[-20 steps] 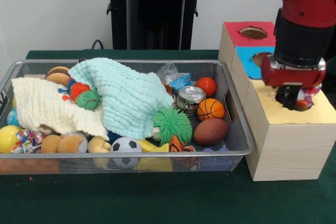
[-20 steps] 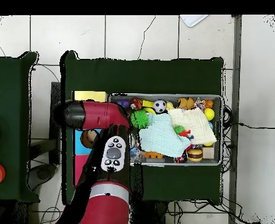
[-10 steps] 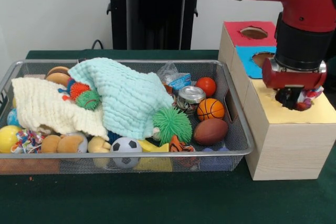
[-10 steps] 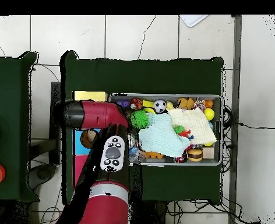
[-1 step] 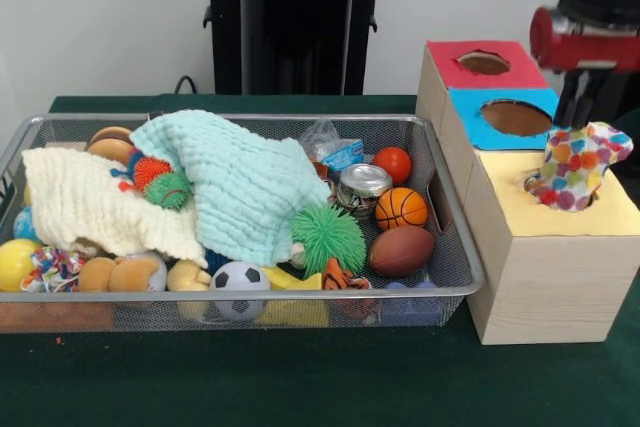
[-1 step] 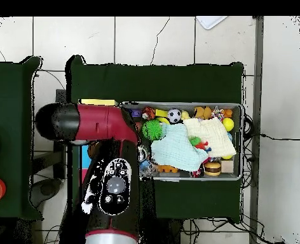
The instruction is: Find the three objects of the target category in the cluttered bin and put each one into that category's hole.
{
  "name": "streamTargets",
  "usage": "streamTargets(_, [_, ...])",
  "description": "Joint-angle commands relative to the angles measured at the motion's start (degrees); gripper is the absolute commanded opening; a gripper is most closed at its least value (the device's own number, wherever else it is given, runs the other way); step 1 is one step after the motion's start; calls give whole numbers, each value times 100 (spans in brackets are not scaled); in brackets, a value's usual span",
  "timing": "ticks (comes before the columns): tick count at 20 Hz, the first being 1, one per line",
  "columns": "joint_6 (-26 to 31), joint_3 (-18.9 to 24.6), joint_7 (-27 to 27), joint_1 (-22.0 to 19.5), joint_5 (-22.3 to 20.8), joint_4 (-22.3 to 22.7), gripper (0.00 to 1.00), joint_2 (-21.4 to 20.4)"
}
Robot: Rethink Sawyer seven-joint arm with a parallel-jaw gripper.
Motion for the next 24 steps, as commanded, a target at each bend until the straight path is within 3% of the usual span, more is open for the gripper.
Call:
streamTargets(1, [442, 193, 322, -132, -281, 428, 0, -554])
streamTargets(8, [-571, 542, -371, -699, -514, 1019, 0, -441])
streamTargets(11, [-968, 861, -486, -991, -410, 1321, 0, -403])
streamTargets(14, [-1234, 1071, -266, -1099, -366, 1379, 0, -247])
streamTargets(20, [-1707, 1094, 351, -984, -472, 1135, 0, 337])
streamTargets(24, [-1169, 988, 680, -772, -322, 969, 0, 384])
